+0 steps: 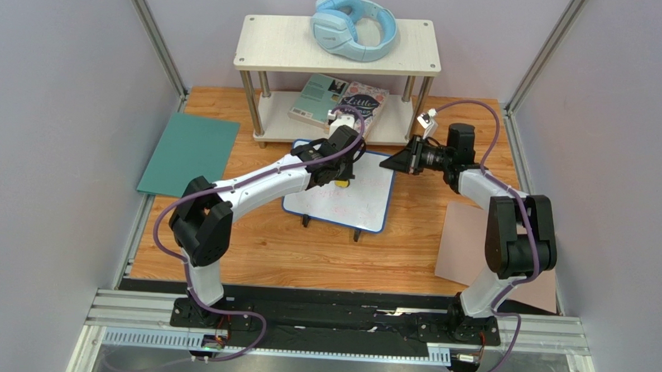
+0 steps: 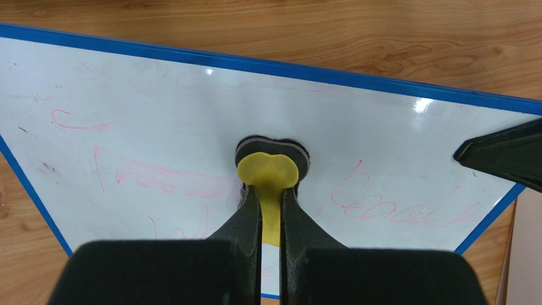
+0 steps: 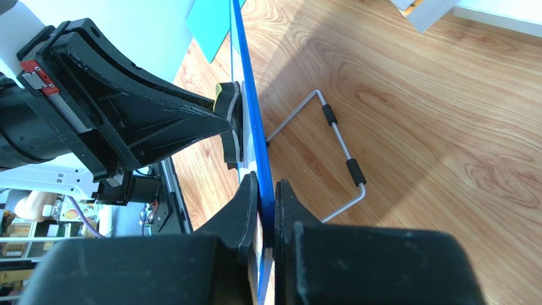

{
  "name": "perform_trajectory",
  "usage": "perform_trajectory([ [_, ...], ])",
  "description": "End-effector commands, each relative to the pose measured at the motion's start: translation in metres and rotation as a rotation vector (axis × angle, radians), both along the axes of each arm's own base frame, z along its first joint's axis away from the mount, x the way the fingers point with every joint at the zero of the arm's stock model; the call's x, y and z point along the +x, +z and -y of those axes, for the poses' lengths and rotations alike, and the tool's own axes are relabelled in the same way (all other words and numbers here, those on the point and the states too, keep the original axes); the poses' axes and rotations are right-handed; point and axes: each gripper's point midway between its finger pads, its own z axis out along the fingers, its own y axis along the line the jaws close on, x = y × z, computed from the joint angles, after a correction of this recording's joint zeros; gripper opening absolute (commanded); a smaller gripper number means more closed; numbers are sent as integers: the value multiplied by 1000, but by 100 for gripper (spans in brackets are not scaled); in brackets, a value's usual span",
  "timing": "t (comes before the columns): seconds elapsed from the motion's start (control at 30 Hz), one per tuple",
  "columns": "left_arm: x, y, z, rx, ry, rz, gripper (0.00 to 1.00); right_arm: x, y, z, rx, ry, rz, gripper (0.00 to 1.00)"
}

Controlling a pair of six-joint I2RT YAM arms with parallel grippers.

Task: Erase the whiteboard

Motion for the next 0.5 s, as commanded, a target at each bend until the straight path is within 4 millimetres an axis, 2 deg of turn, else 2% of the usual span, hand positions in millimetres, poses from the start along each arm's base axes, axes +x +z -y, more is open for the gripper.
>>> perform_trajectory([
  [0.0,-6,-23,-19,15,81,-46,0,5,-35,1,-149,-42,71,0],
  [0.07,-9,-31,-37,20,114,-68,0,4,-36,0,-150,-41,69,0],
  [0.1,-8,-27,-44,2,132,-65,0,4,-35,0,-151,-41,72,0],
  [0.23,1,-31,-78,-21,200,-80,0,3,-36,1,-152,-42,70,0],
  [0.47,21,-34,-104,-12,246,-77,0,1,-39,2,-161,-38,67,0],
])
